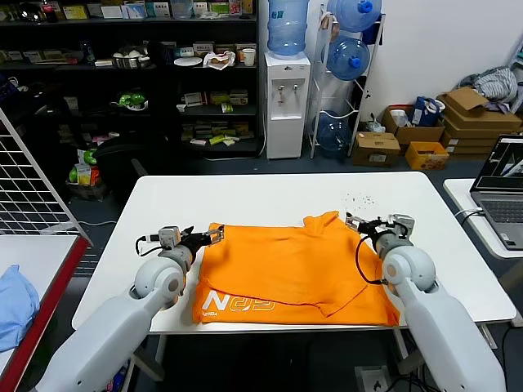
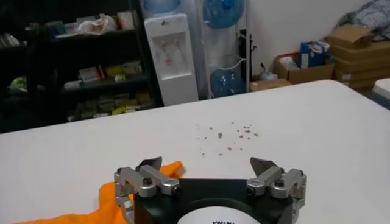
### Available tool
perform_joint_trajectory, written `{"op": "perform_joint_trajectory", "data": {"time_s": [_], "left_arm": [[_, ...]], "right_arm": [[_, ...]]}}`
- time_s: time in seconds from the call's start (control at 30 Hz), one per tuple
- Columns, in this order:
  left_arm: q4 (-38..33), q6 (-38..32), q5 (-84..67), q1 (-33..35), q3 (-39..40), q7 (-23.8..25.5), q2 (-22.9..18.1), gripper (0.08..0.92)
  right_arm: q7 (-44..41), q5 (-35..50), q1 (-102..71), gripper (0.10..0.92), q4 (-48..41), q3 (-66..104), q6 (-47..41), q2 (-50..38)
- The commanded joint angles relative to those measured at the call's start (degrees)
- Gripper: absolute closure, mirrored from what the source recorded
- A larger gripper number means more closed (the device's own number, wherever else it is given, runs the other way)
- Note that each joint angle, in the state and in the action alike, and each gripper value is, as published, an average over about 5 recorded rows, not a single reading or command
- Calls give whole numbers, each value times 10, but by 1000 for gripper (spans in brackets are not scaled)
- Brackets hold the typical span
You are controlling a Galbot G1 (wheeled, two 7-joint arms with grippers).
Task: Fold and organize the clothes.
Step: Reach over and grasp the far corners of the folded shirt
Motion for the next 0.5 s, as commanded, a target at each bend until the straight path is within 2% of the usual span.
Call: {"op": "perform_joint_trajectory", "data": {"time_s": [0.03,0.5], "left_arm": [[145,5,6,-101,50,54,-23,79],[138,10,29,-84,60,62,-23,79]], "right_arm": [[8,4,100,104,-115,-55,-29,50],[0,-6,113,104,-149,-66,-36,78]]}}
